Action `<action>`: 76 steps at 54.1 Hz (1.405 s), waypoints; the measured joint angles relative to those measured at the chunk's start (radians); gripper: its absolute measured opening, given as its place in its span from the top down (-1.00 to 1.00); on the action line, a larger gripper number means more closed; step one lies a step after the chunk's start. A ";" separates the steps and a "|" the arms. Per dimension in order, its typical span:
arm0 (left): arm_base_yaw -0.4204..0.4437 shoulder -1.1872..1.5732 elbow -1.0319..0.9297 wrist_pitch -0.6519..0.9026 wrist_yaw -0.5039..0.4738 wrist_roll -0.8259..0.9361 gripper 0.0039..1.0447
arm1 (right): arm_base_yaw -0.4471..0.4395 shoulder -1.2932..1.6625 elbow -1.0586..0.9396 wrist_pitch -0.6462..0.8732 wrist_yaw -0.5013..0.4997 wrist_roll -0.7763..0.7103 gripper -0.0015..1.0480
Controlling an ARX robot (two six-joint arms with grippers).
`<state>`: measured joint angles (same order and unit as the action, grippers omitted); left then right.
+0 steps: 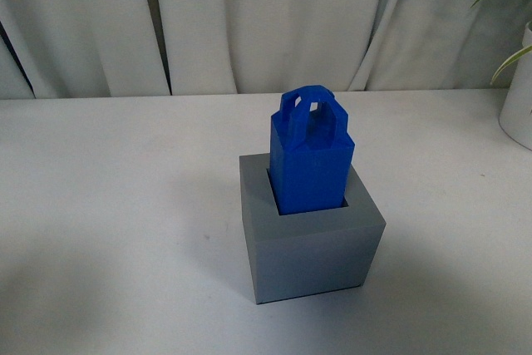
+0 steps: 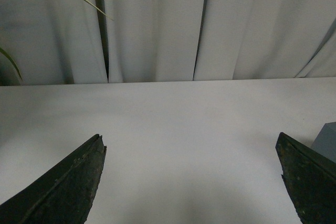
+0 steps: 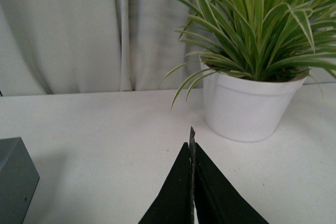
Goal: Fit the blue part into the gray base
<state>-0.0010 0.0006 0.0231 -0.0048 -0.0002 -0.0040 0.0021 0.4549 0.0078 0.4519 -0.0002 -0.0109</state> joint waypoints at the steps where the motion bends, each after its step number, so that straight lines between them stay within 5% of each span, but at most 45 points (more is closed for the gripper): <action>1: 0.000 0.000 0.000 0.000 0.000 0.000 -0.89 | 0.000 -0.010 -0.003 -0.011 0.000 0.000 0.96; 47: 0.000 0.000 0.000 0.000 0.000 0.000 -0.89 | 0.000 -0.287 -0.003 -0.280 -0.001 0.000 0.96; 52: 0.000 0.000 0.000 0.000 0.000 0.000 -0.89 | 0.000 -0.402 -0.002 -0.432 -0.002 0.000 0.96; 58: 0.000 0.000 0.000 0.000 0.000 0.000 -0.89 | 0.000 -0.450 -0.002 -0.446 -0.002 0.000 0.95; 76: 0.000 0.000 0.000 0.000 0.000 0.000 -0.89 | 0.000 -0.451 -0.002 -0.450 -0.002 0.000 -0.04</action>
<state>-0.0010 0.0006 0.0231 -0.0048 -0.0002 -0.0036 0.0021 0.0040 0.0059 0.0021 -0.0021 -0.0109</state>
